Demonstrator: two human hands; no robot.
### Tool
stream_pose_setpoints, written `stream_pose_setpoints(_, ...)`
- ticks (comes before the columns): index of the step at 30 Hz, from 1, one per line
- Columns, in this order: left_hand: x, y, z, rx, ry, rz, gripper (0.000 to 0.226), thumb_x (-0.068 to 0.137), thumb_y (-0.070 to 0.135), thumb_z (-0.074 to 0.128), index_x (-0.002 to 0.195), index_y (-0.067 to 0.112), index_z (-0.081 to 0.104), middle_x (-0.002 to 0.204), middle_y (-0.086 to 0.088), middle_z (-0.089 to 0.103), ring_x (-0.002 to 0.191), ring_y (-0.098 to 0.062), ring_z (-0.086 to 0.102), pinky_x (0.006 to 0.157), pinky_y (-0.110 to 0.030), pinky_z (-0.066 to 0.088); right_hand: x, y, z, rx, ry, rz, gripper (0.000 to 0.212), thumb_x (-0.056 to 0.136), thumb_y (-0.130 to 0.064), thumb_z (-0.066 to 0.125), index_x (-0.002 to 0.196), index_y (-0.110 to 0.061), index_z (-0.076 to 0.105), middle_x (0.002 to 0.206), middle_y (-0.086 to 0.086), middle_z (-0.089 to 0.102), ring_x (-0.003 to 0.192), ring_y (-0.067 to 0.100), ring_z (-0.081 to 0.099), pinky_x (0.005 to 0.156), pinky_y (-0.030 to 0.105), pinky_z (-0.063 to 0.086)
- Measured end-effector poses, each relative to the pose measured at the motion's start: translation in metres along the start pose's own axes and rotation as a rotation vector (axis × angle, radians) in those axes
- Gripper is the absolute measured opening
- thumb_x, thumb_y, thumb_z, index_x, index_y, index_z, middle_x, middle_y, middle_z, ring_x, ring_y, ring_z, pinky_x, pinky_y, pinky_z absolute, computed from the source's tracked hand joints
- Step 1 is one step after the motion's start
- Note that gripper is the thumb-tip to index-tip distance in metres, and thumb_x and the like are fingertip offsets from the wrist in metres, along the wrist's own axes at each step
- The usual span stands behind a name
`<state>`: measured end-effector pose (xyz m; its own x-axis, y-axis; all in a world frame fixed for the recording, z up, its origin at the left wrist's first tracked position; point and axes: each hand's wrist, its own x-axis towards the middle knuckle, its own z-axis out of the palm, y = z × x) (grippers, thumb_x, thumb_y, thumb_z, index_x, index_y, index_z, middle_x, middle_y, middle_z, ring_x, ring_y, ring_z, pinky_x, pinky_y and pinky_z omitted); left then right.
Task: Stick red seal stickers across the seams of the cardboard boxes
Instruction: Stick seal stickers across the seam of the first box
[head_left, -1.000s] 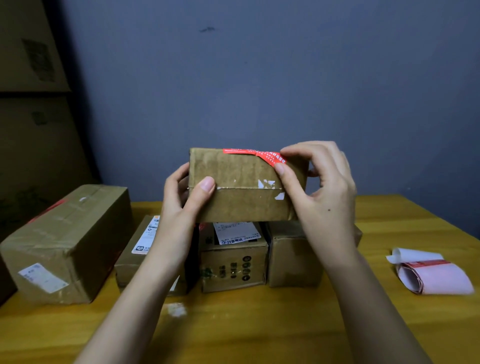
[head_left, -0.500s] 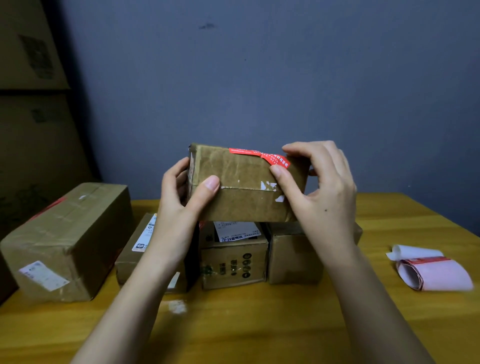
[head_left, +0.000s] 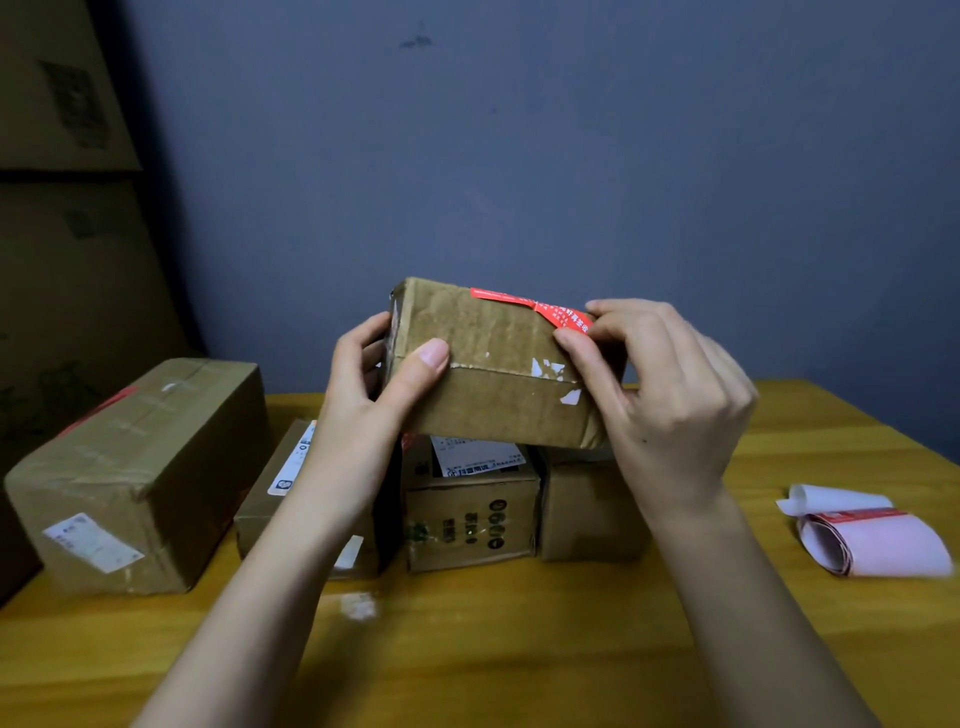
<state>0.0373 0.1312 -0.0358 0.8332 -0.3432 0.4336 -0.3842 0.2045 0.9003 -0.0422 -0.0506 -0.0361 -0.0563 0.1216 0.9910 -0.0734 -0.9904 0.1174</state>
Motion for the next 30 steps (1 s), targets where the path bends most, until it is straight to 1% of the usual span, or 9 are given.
stream_pose_setpoints(3, -0.0004, 0.0012, -0.0004, -0.013, -0.007, -0.014, 0.094, 0.051, 0.065, 0.061, 0.134, 0.026, 0.044, 0.129, 0.005, 0.053, 0.114, -0.006, 0.055, 0.063, -0.003, 0.045, -0.0009, 0.0029, -0.0005, 0.011, -0.015, -0.010, 0.033, 0.092, -0.033, 0.067, 0.071, -0.008, 0.067, 0.082, 0.001, 0.073, 0.069, 0.018, 0.070, 0.049, 0.034, 0.047)
stream_pose_setpoints(5, 0.0000, 0.0014, -0.0010, -0.027, -0.006, -0.029, 0.091, 0.053, 0.062, 0.064, 0.134, 0.026, 0.044, 0.129, 0.005, 0.053, 0.113, -0.007, 0.055, 0.061, -0.003, 0.045, -0.0003, 0.0062, -0.0009, 0.083, -0.063, 0.021, 0.033, 0.093, -0.034, 0.065, 0.073, -0.008, 0.067, 0.081, 0.001, 0.073, 0.070, 0.019, 0.069, 0.052, 0.036, 0.049)
stream_pose_setpoints(9, 0.0008, 0.0002, -0.0023, 0.006, 0.003, -0.049, 0.088, 0.057, 0.063, 0.065, 0.134, 0.028, 0.044, 0.129, 0.007, 0.053, 0.114, -0.006, 0.055, 0.064, -0.004, 0.046, 0.0039, 0.0089, -0.0031, 0.325, -0.191, 0.246, 0.034, 0.097, -0.038, 0.055, 0.081, -0.010, 0.068, 0.082, -0.001, 0.070, 0.075, 0.018, 0.065, 0.062, 0.040, 0.050)
stream_pose_setpoints(13, 0.0011, -0.0007, -0.0020, -0.035, 0.002, -0.086, 0.076, 0.066, 0.056, 0.059, 0.134, 0.025, 0.046, 0.129, 0.003, 0.055, 0.113, -0.008, 0.056, 0.061, -0.003, 0.045, 0.0053, 0.0065, -0.0029, 0.427, -0.278, 0.340, 0.025, 0.085, -0.036, 0.070, 0.093, -0.012, 0.066, 0.092, -0.004, 0.067, 0.087, 0.017, 0.062, 0.073, 0.033, 0.051)
stream_pose_setpoints(17, 0.0012, -0.0007, -0.0026, -0.031, 0.024, -0.080, 0.087, 0.056, 0.063, 0.064, 0.132, 0.025, 0.047, 0.127, 0.004, 0.056, 0.113, -0.007, 0.057, 0.076, -0.016, 0.045, 0.0067, 0.0031, -0.0019, 0.471, -0.336, 0.394, 0.026, 0.081, -0.033, 0.073, 0.097, -0.016, 0.063, 0.097, -0.006, 0.064, 0.093, 0.015, 0.059, 0.078, 0.025, 0.046)
stream_pose_setpoints(20, 0.0018, -0.0011, -0.0039, -0.023, 0.030, -0.078, 0.083, 0.059, 0.061, 0.064, 0.133, 0.025, 0.046, 0.128, 0.005, 0.055, 0.114, -0.007, 0.056, 0.077, -0.016, 0.045, 0.0073, 0.0012, -0.0014, 0.478, -0.333, 0.410, 0.019, 0.083, -0.028, 0.072, 0.096, -0.017, 0.063, 0.096, -0.008, 0.063, 0.093, 0.014, 0.059, 0.079, 0.026, 0.046)
stream_pose_setpoints(24, 0.0018, -0.0014, -0.0041, 0.007, 0.026, -0.070, 0.086, 0.057, 0.061, 0.065, 0.133, 0.026, 0.046, 0.128, 0.006, 0.055, 0.114, -0.005, 0.056, 0.069, -0.007, 0.047, 0.0066, 0.0022, -0.0021, 0.411, -0.336, 0.361, 0.014, 0.087, -0.027, 0.068, 0.095, -0.016, 0.064, 0.094, -0.008, 0.064, 0.090, 0.013, 0.060, 0.077, 0.034, 0.050)
stream_pose_setpoints(28, 0.0033, -0.0027, -0.0047, 0.018, 0.042, -0.078, 0.092, 0.050, 0.067, 0.062, 0.131, 0.026, 0.048, 0.127, 0.005, 0.057, 0.115, -0.009, 0.057, 0.082, -0.019, 0.045, 0.0047, 0.0039, -0.0031, 0.257, -0.280, 0.174, 0.017, 0.094, -0.029, 0.062, 0.091, -0.012, 0.067, 0.088, -0.003, 0.067, 0.079, 0.015, 0.061, 0.068, 0.035, 0.049)
stream_pose_setpoints(30, 0.0039, -0.0022, -0.0048, 0.017, 0.048, -0.083, 0.092, 0.050, 0.067, 0.063, 0.131, 0.026, 0.049, 0.126, 0.005, 0.057, 0.114, -0.009, 0.058, 0.083, -0.021, 0.046, 0.0041, 0.0040, -0.0034, 0.161, -0.241, 0.054, 0.020, 0.096, -0.027, 0.061, 0.089, -0.010, 0.069, 0.086, -0.001, 0.069, 0.073, 0.017, 0.063, 0.062, 0.033, 0.049)
